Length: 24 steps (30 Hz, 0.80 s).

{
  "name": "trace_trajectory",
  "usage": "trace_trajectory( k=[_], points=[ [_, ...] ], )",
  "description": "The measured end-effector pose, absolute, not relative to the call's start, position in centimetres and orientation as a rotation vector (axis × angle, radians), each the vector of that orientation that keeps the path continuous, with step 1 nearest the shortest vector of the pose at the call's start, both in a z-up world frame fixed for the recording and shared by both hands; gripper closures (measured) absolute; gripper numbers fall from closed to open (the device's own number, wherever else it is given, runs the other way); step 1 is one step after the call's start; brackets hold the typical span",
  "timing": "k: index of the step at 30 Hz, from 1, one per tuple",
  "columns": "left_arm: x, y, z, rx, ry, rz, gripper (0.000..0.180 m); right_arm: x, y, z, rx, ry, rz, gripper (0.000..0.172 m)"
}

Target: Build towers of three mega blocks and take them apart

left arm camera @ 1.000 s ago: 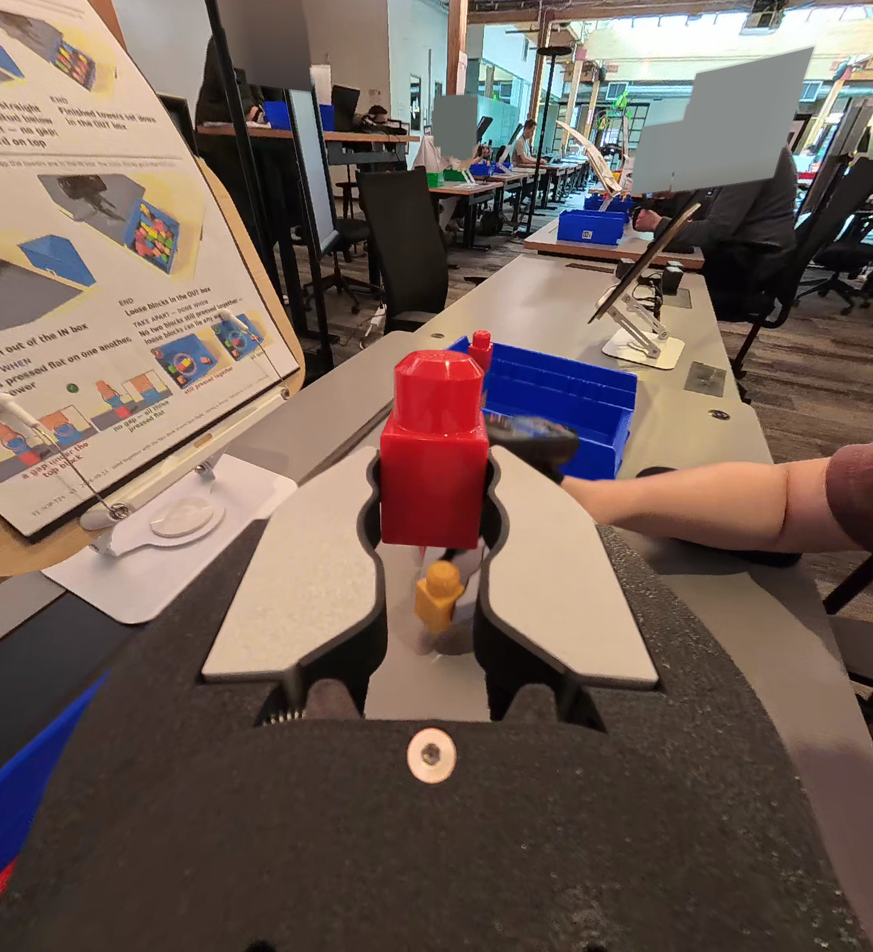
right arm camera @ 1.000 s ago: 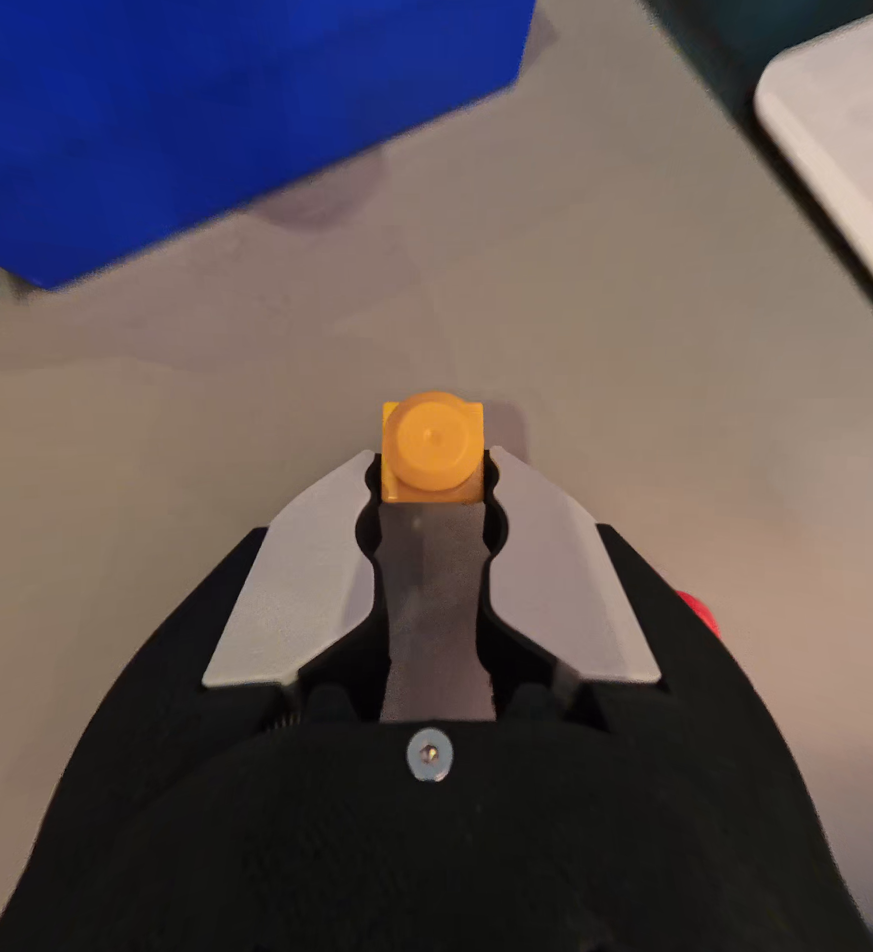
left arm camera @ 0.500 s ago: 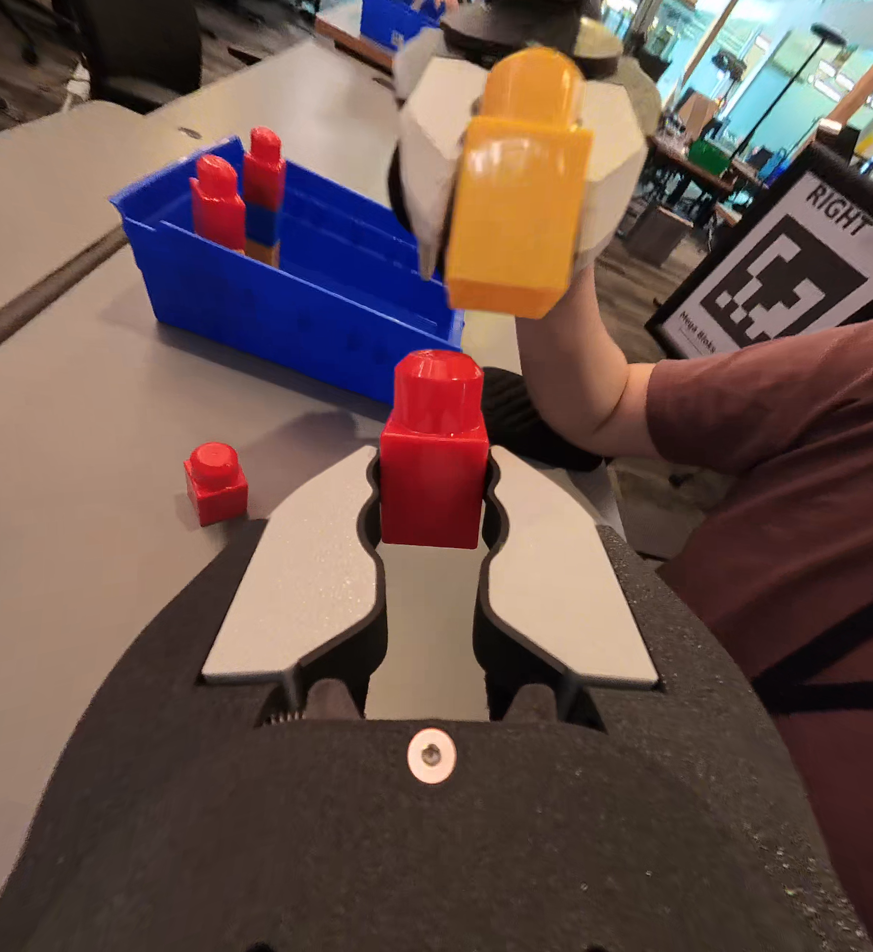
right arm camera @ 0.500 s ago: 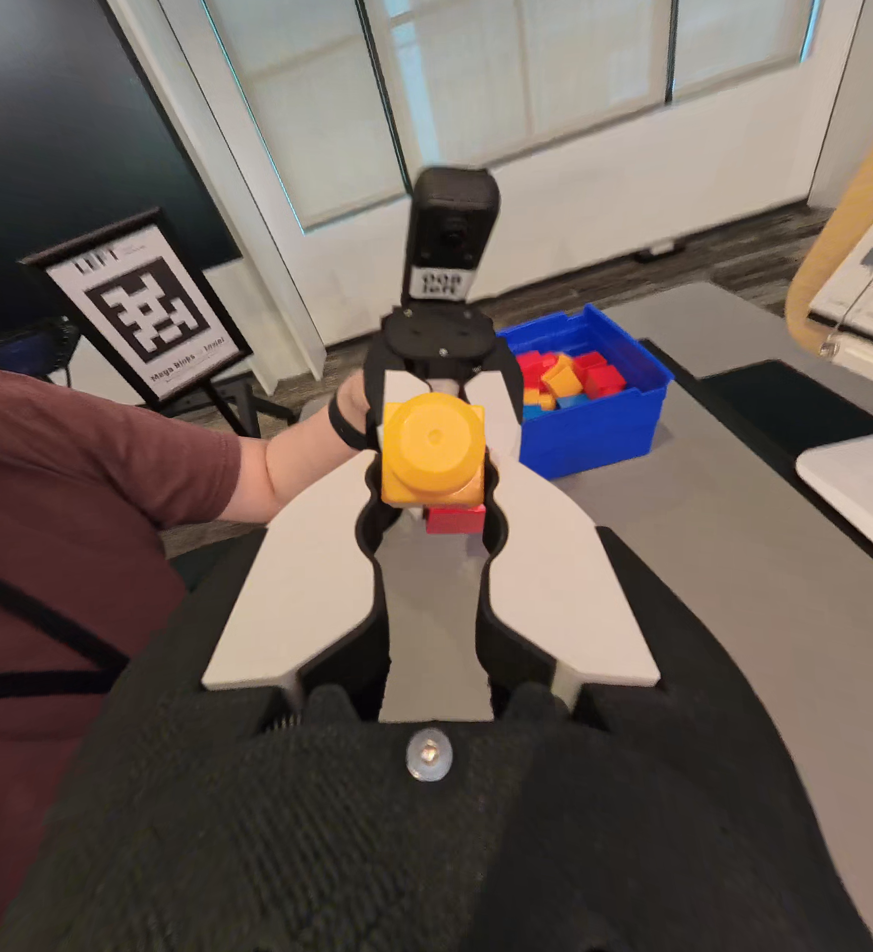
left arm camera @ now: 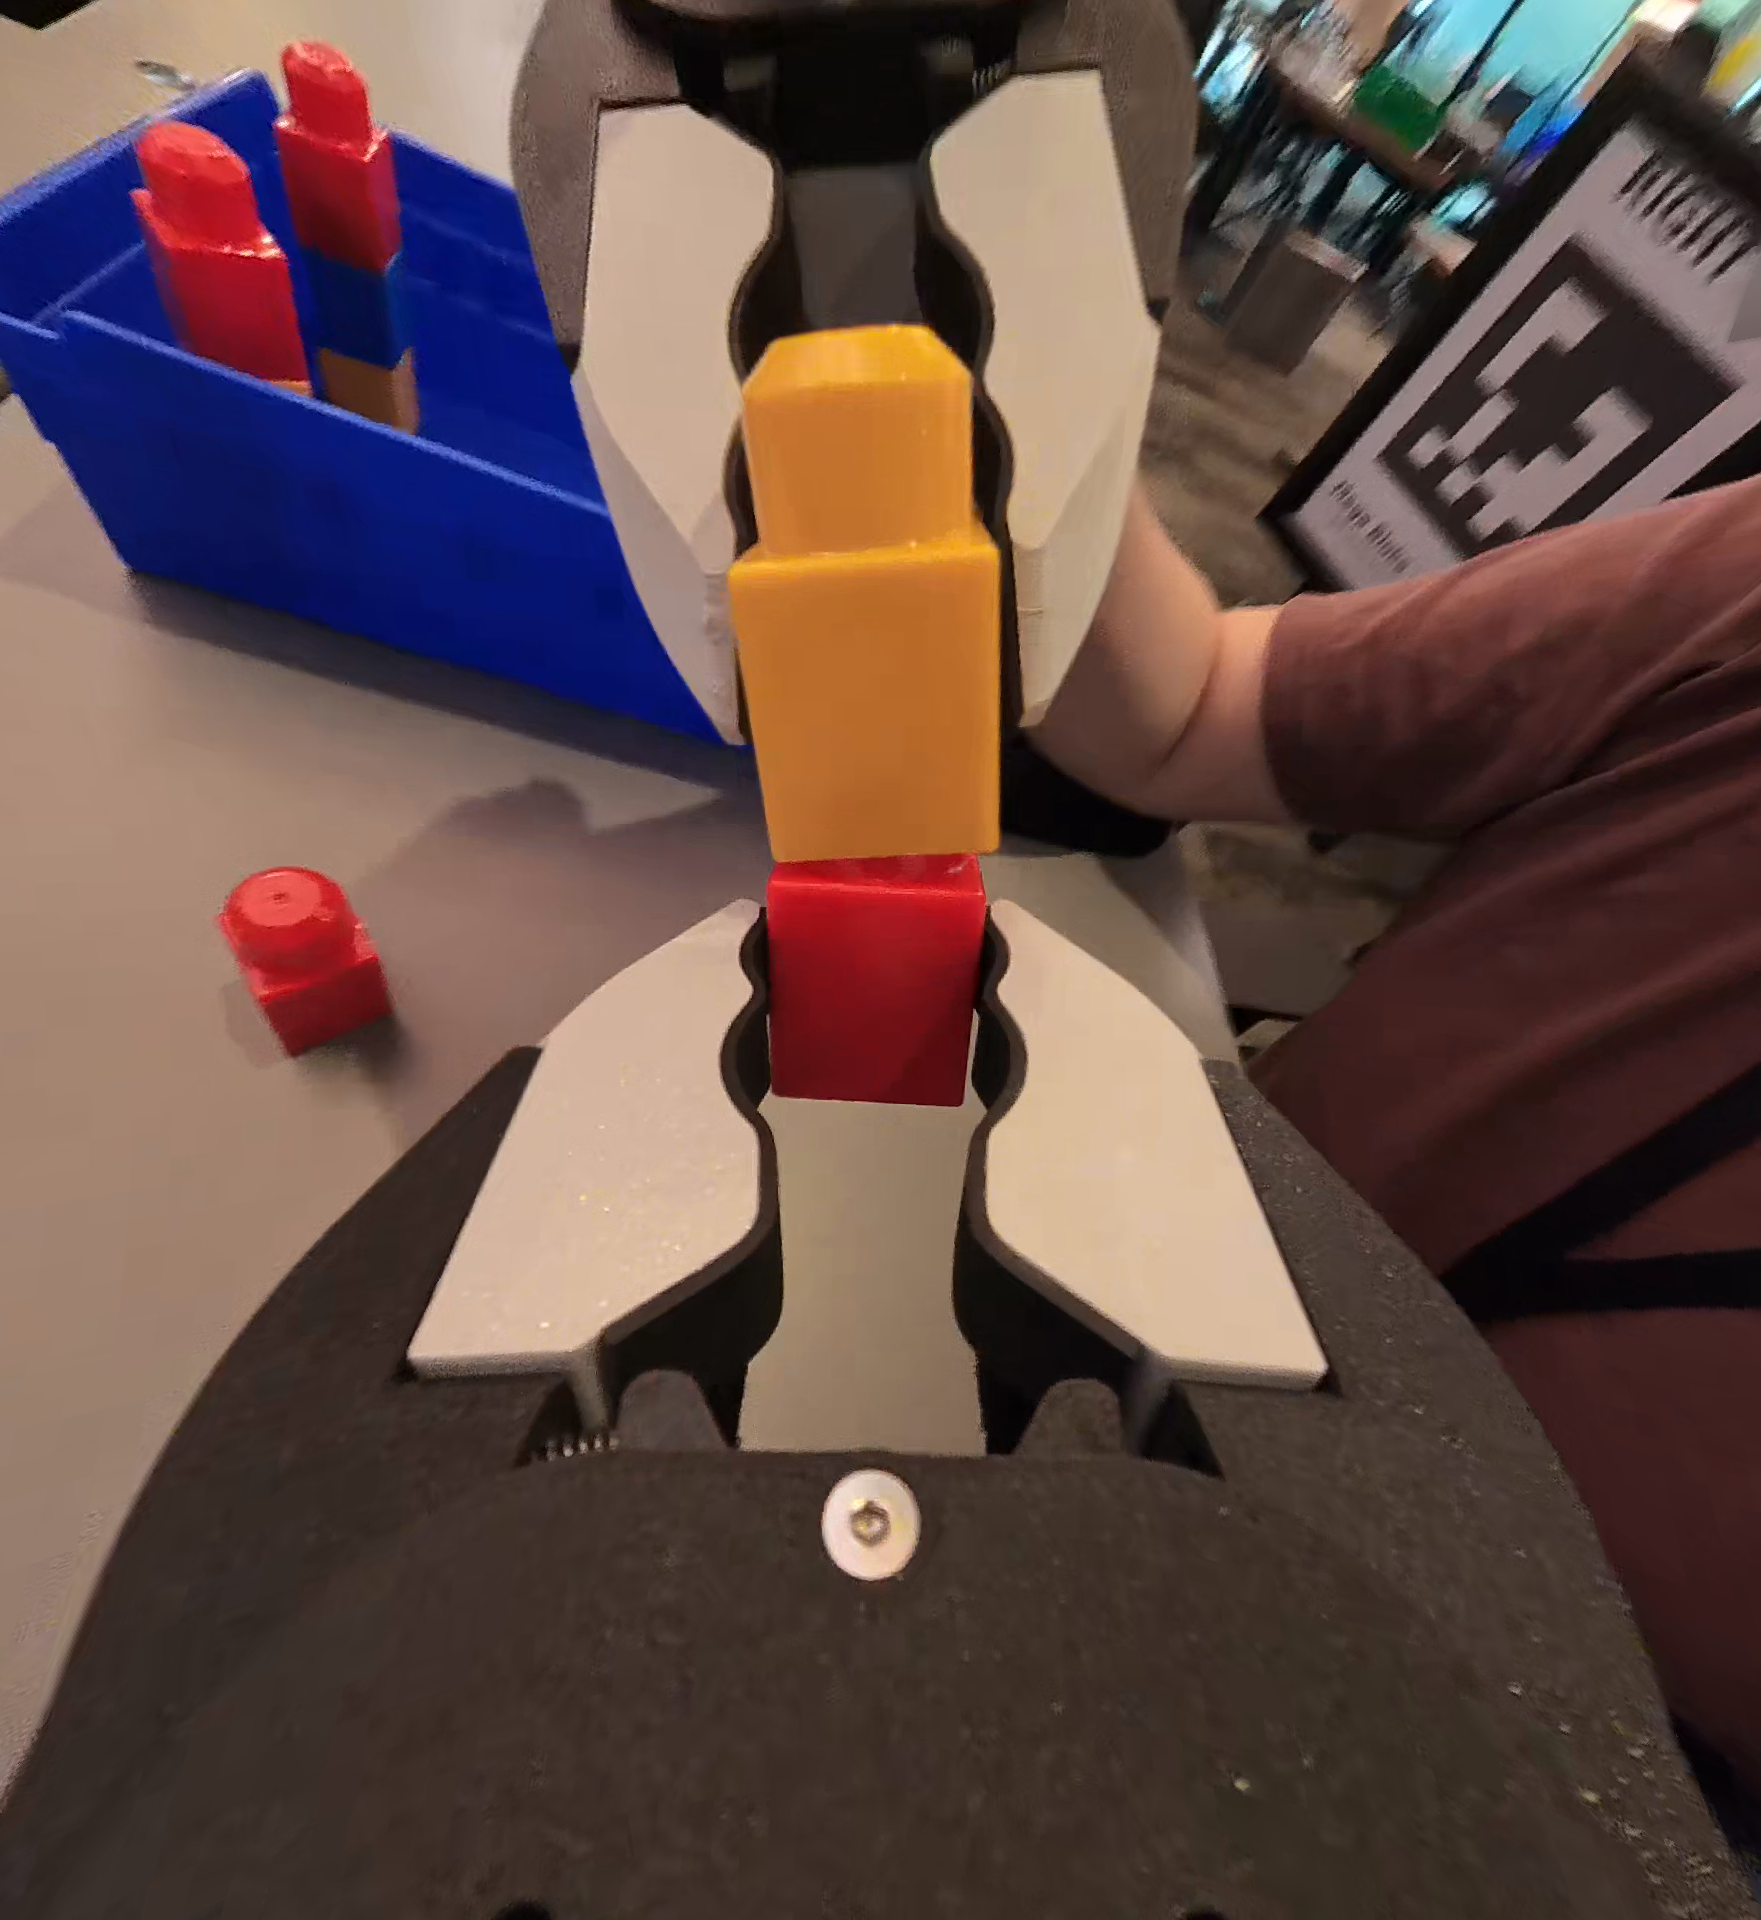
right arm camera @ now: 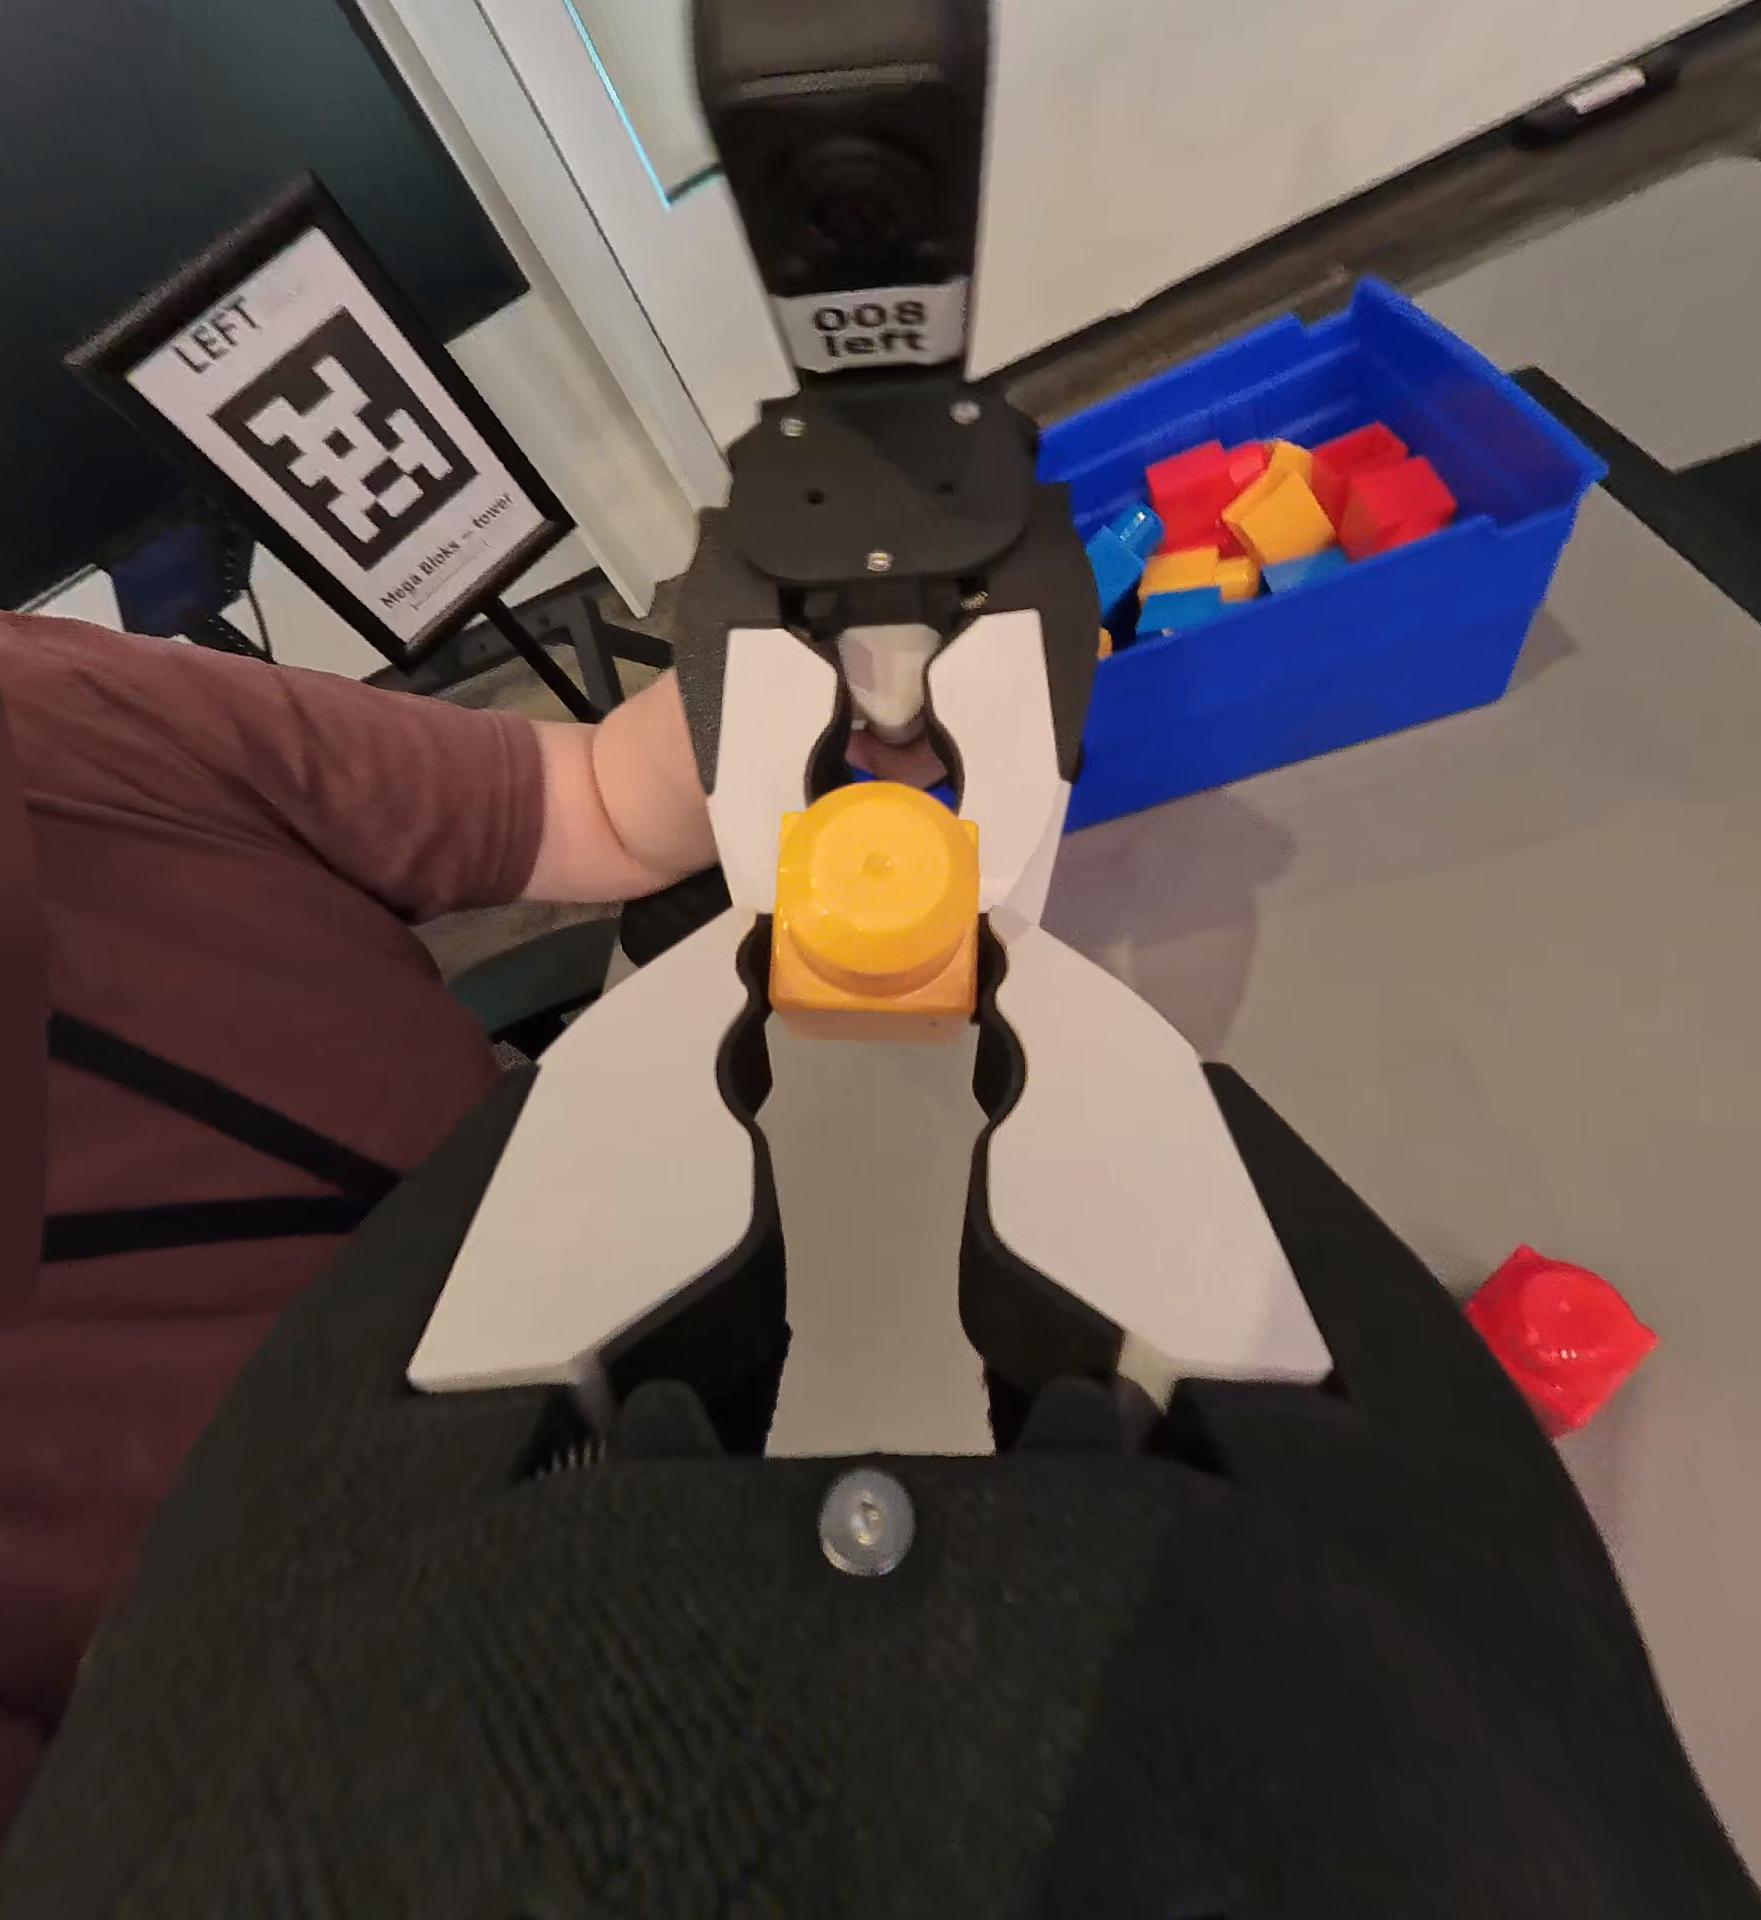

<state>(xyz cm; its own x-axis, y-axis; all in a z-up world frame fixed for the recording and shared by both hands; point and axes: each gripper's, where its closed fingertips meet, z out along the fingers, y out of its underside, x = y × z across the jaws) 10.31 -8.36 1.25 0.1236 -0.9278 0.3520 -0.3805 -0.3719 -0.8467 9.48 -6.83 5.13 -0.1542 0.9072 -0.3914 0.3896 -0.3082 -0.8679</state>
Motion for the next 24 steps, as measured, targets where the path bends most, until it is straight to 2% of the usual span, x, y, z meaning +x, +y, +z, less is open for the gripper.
trace_trajectory(
  k=[9, 24],
  points=[
    [10.4, -8.5, 1.9, -1.825, 1.184, -1.393, 0.145, 9.2, -6.9, 5.2, -1.623, -1.476, 1.422, 0.135],
    [9.6, -8.0, 0.9, -1.942, 1.174, -1.284, 0.145, 8.6, -6.5, 3.8, -1.745, -1.437, 1.444, 0.135]
  ],
)
